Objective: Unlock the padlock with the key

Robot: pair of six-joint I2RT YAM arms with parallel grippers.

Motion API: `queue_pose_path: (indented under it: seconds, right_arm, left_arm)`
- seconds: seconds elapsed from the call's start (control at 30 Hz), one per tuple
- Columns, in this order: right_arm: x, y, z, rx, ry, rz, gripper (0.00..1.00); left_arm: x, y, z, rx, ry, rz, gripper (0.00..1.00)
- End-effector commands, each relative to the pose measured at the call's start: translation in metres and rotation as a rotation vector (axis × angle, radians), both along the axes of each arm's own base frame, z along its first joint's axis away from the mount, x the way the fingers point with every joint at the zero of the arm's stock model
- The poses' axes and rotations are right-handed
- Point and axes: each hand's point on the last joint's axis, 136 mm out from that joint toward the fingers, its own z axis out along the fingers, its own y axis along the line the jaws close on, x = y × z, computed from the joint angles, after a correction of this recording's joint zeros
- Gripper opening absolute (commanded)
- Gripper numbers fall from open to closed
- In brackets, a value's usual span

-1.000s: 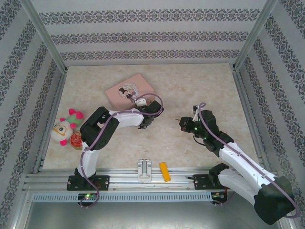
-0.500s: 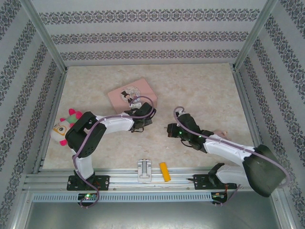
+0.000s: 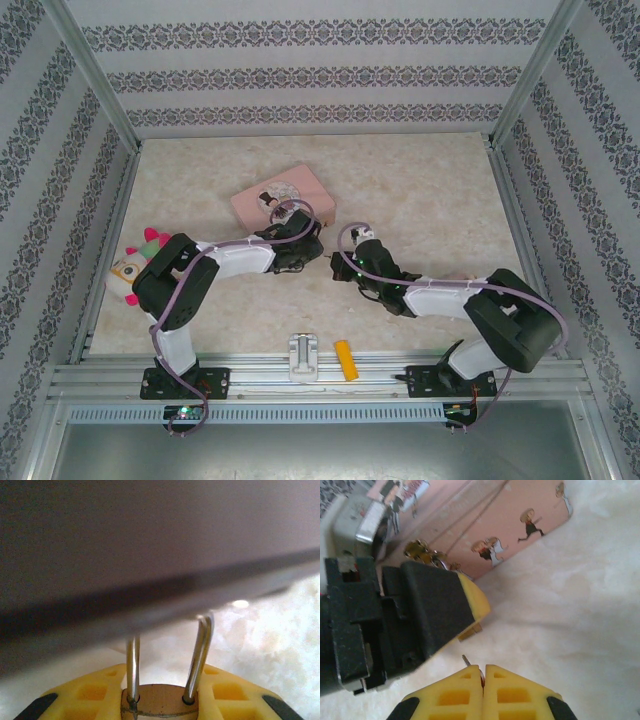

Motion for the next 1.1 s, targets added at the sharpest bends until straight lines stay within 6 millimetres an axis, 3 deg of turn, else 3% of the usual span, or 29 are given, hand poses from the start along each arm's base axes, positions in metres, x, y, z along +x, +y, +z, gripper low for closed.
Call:
queue_pose_path:
  seconds: [0.0,0.47,0.8,1.07]
  right_arm:
    - [0.010,0.002,0.014,0.059,-0.098,-0.050,0.00]
    - [0.018,-0.010,0.001,0.112,-0.149,-0.176,0.00]
    - [0.019,0.006,-0.002,0.172,-0.166,-0.150,0.00]
    - [0.021,0.001,-0.004,0.179,-0.174,-0.185,0.00]
  left_arm:
    - [0.010,-0.027,0.030,-0.251,-0.021,0.026,0.00]
    - [0.012,-0.029,0.030,-0.394,0.014,0.115,0.00]
    - [0.014,-0.034,0.028,-0.447,0.030,0.142,0.00]
    - [0.014,-0.034,0.029,-0.458,0.026,0.141,0.00]
